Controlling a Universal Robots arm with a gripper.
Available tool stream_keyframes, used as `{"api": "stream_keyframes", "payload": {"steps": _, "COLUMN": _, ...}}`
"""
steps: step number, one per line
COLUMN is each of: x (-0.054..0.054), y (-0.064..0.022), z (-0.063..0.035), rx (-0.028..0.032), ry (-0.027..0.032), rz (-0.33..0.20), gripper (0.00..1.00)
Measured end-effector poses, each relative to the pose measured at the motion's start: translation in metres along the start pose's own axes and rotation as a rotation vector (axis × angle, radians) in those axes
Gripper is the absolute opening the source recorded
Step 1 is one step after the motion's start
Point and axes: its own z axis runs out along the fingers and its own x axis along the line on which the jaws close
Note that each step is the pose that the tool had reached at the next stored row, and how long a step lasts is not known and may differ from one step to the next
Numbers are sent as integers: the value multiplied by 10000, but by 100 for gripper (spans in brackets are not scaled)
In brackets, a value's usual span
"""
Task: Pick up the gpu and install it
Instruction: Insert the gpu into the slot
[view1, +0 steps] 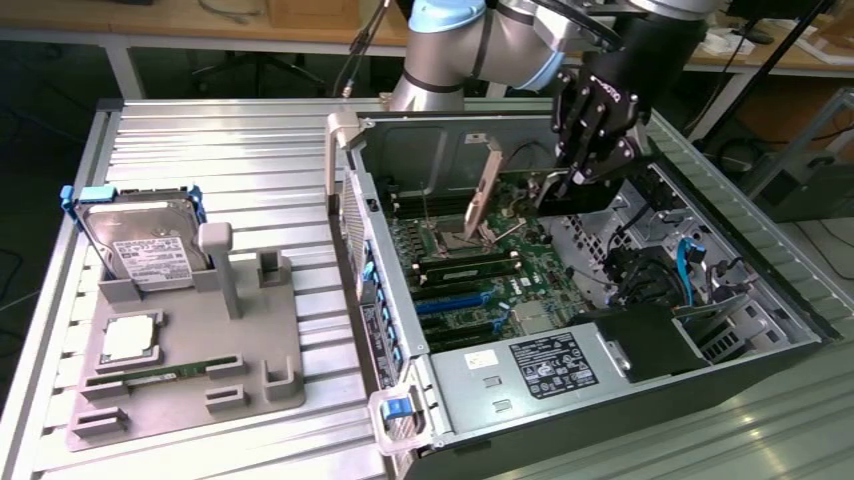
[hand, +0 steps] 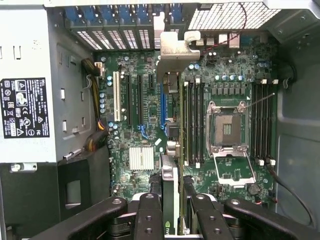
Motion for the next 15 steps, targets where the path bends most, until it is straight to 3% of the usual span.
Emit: {"api": "stream_keyframes", "payload": {"steps": 15, "x": 1, "y": 68, "z": 106, "rx": 5, "ry": 14, "rz": 1, "gripper": 27}}
